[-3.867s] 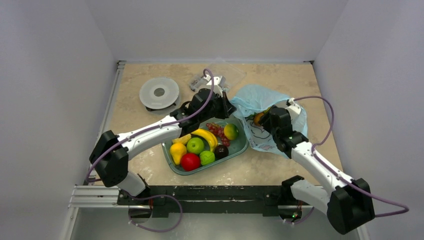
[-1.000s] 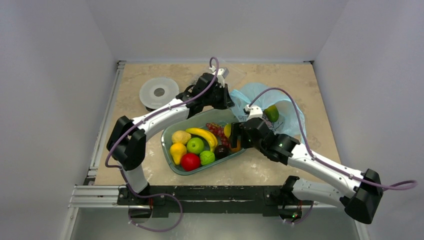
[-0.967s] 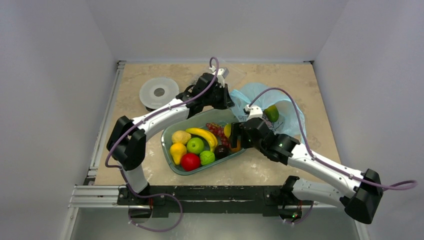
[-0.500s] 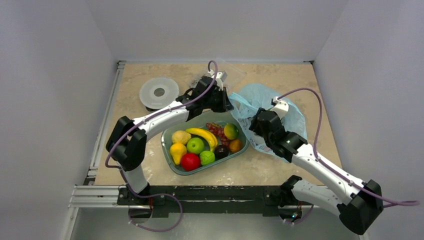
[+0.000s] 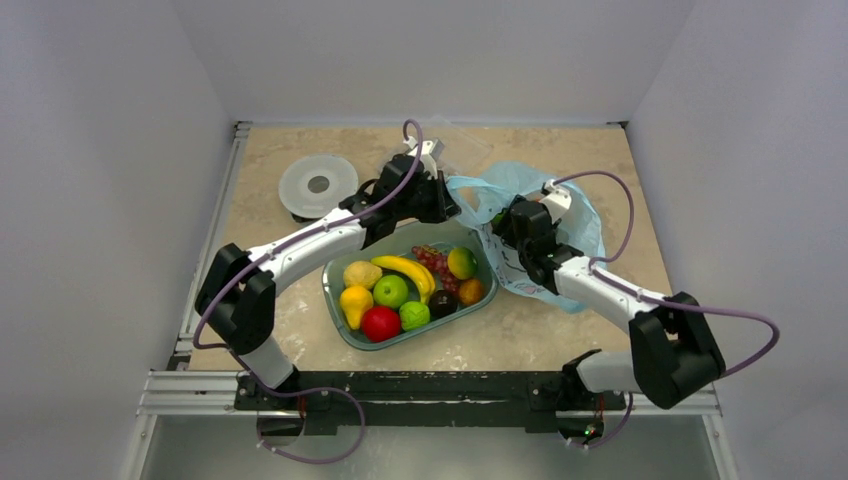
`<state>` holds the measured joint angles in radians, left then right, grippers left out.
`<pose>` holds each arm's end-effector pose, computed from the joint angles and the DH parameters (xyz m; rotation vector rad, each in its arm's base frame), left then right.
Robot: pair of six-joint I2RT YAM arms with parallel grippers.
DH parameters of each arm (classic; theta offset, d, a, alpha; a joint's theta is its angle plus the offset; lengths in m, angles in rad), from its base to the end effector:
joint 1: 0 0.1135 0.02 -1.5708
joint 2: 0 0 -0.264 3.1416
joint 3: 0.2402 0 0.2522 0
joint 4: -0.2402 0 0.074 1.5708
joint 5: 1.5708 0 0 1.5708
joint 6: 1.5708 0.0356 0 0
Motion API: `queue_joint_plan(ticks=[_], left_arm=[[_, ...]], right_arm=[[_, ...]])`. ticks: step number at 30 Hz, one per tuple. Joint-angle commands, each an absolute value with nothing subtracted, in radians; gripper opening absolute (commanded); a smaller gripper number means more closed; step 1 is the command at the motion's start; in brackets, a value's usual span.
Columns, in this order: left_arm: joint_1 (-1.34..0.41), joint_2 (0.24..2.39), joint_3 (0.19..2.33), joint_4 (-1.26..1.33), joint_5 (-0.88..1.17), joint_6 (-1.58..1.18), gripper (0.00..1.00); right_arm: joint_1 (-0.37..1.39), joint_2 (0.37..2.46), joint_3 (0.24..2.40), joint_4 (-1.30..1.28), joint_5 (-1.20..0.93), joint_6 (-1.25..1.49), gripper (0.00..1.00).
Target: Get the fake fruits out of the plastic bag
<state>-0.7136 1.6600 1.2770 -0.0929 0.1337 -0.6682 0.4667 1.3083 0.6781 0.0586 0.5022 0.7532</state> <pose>0.2920 -0.2591 0.2905 0.1392 2.1896 -0.9647 0.2517 0.1076 0.2157 0.5772 1.9895 0.2100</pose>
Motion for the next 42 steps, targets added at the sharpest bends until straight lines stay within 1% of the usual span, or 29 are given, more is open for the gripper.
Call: queue_joint_plan(ticks=[1, 5, 7, 12, 17, 23, 29, 32, 34, 38, 40, 41, 42], left_arm=[[-0.712, 1.625, 1.269, -0.038, 0.129, -0.663, 0.0], [-0.715, 1.629, 1.266, -0.031, 0.144, -0.67, 0.0], [-0.716, 1.631, 1.264, -0.033, 0.149, -0.67, 0.0], [-0.719, 1.631, 1.262, -0.036, 0.158, -0.669, 0.0], [-0.725, 1.637, 1.27, -0.042, 0.172, -0.671, 0.0], [-0.731, 1.638, 1.278, -0.055, 0.175, -0.668, 0.0], [-0.732, 1.638, 1.277, -0.062, 0.173, -0.665, 0.0], [-0.732, 1.637, 1.276, -0.068, 0.172, -0.66, 0.0], [-0.732, 1.634, 1.277, -0.076, 0.168, -0.656, 0.0], [-0.732, 1.627, 1.272, -0.078, 0.163, -0.656, 0.0], [-0.732, 1.629, 1.272, -0.071, 0.163, -0.663, 0.0], [-0.732, 1.631, 1.272, -0.067, 0.166, -0.666, 0.0], [-0.732, 1.633, 1.272, -0.065, 0.168, -0.669, 0.0]], right_arm=[[0.447, 1.364, 0.684, 0.266, 0.476, 0.739, 0.63], [0.433, 1.454, 0.709, 0.333, 0.475, 0.743, 0.69], [0.429, 1.495, 0.72, 0.362, 0.482, 0.742, 0.75], [0.398, 1.586, 0.739, 0.437, 0.445, 0.762, 0.84], [0.386, 1.664, 0.77, 0.502, 0.414, 0.754, 0.88], [0.379, 1.699, 0.798, 0.554, 0.433, 0.727, 0.94], [0.359, 1.768, 0.83, 0.592, 0.419, 0.722, 0.95], [0.351, 1.802, 0.849, 0.609, 0.422, 0.712, 0.93], [0.344, 1.81, 0.871, 0.585, 0.421, 0.705, 0.87], [0.341, 1.799, 0.875, 0.56, 0.445, 0.699, 0.62], [0.341, 1.792, 0.874, 0.545, 0.439, 0.69, 0.55], [0.342, 1.783, 0.866, 0.539, 0.433, 0.689, 0.49], [0.342, 1.772, 0.857, 0.529, 0.427, 0.69, 0.46]])
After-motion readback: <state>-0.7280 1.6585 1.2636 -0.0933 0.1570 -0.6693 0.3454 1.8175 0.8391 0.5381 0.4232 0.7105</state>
